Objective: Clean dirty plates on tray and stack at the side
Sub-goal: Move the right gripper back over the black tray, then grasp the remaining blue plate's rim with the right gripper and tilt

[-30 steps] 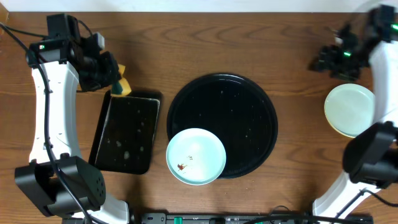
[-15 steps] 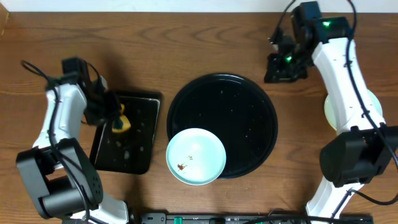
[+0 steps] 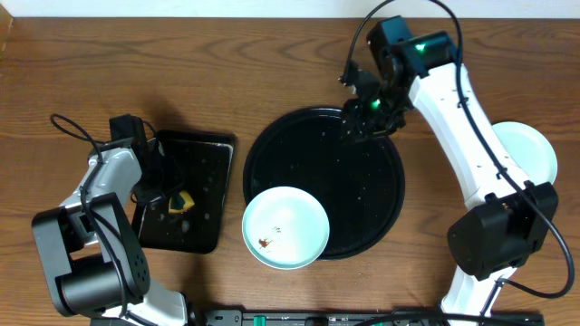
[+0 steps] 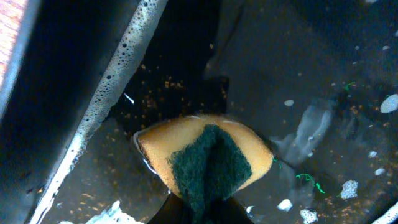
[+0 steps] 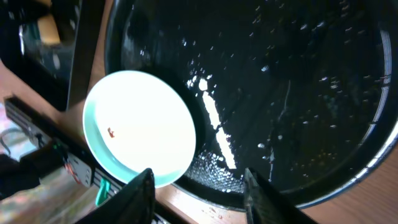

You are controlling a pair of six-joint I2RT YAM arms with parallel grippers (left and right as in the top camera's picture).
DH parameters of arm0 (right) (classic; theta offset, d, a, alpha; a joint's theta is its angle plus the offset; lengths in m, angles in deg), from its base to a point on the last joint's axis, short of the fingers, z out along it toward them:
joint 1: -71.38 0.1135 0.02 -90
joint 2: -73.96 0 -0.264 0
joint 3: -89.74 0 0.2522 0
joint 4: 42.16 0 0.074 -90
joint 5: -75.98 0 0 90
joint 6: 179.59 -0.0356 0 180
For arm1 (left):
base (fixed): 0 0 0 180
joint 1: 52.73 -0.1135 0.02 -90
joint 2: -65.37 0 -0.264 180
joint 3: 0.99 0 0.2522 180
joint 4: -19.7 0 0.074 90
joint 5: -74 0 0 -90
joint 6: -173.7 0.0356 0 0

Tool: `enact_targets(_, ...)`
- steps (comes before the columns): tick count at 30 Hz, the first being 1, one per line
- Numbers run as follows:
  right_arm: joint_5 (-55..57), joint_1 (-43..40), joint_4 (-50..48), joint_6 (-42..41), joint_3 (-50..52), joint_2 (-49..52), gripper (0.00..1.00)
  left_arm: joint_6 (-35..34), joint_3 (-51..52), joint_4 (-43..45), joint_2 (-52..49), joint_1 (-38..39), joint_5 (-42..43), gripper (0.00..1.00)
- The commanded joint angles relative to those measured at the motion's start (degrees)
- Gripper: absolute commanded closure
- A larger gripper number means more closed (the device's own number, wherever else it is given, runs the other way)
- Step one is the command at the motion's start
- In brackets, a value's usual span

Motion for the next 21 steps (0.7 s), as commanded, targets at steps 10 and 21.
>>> enact_targets(10,-3.0,6.6,-11.0,-3.4,23.6,0.1,0.6,-0.5,0.8,-0.1,-3.5,0.0,-1.8,0.92)
enact_targets(21,-11.0,12.7,-21.8,-6.0,35.6,0.1,0.55,-0.5,0.8,-0.3,-3.5,0.0,-1.8,0.93)
